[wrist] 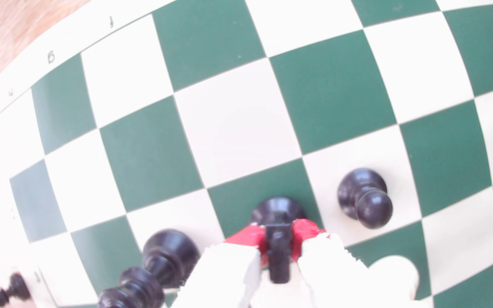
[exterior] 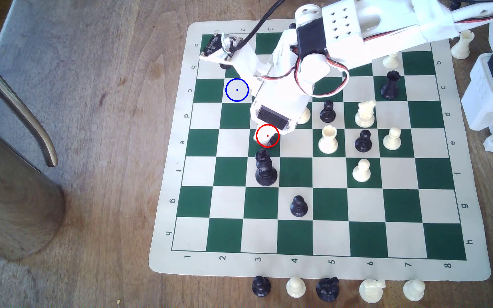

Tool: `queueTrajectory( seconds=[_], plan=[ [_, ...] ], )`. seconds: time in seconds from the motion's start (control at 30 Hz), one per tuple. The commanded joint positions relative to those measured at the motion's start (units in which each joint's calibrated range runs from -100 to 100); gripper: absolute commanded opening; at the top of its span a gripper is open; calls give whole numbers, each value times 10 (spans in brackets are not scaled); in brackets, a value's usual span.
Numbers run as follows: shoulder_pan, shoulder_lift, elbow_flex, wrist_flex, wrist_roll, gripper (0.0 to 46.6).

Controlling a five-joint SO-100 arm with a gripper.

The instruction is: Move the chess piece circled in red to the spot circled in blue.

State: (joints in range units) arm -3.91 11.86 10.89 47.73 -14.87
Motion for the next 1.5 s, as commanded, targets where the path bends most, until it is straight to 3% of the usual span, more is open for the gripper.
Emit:
queueTrajectory(
  seconds=[0.0,0.63,0.83,1.03,1.47],
  plan=[
    [6,-23,-41,-2,0,5],
    [38,-121,-189,126,6,4],
    [72,-68,-260,125,9,4],
    [98,-15,-255,71,16,4],
    [111,76,-283,22,40,4]
  ],
)
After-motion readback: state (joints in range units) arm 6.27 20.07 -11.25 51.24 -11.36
